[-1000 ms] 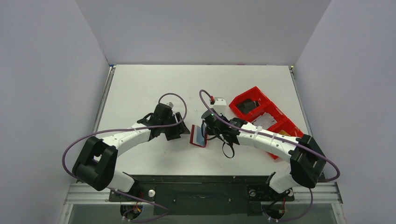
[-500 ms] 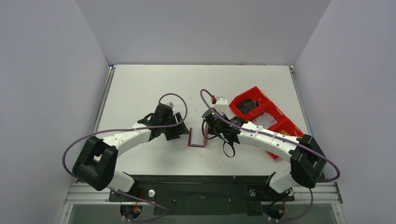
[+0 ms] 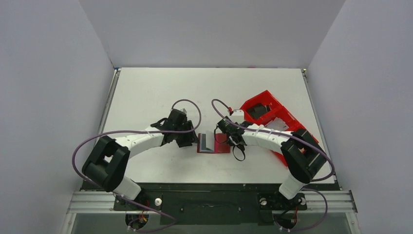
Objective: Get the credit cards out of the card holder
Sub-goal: Open the card holder at the center of the board, then remove the credit card from the card holder.
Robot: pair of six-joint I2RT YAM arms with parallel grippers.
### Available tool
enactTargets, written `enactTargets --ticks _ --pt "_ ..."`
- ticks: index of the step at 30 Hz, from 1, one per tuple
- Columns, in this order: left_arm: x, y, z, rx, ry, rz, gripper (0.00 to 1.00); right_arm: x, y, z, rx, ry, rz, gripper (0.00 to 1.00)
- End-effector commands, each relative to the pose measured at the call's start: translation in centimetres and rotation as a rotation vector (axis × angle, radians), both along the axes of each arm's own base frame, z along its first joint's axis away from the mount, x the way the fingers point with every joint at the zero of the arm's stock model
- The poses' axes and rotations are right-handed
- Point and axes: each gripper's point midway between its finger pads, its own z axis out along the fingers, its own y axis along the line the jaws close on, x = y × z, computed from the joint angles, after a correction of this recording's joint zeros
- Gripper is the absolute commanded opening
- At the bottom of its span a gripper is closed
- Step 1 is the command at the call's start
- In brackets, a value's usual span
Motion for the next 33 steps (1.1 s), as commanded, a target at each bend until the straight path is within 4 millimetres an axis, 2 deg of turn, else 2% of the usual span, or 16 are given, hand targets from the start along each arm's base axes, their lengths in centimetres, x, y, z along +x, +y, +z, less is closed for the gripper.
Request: enactTargets --ticks 1,11,24,27,29,32,33 --pt "1.4 -1.6 1.4 -0.003 -0.056 -0.022 0.42 -0.1 0.4 -1.0 -0.007 0.005 0.011 0.00" --pt "2.0 -3.5 1.3 0.018 -0.059 -0.057 0.37 0.1 1.4 -1.7 0.034 -0.001 0.028 0.00" --pt "1.9 -7.1 1.3 -0.011 -0.051 -0.124 0.33 1.0 3.1 -1.2 0.102 -0.025 0.048 0.00" --pt "1.9 -7.9 1.2 -0.026 -0.041 -0.133 0.33 0.8 3.4 -0.5 0.156 -0.035 0.053 0.00" --pt "2.0 -8.5 1.2 -0.034 -0.038 -0.136 0.33 0.8 3.7 0.4 0.205 -0.052 0.056 0.07" --pt "2.0 -9.4 1.3 -0.051 -0.035 -0.141 0.33 0.9 4.0 2.0 0.260 -0.085 0.060 0.29" --pt "1.9 -9.6 1.2 -0.053 -0.029 -0.143 0.33 1.0 4.2 3.0 0.284 -0.102 0.063 0.33"
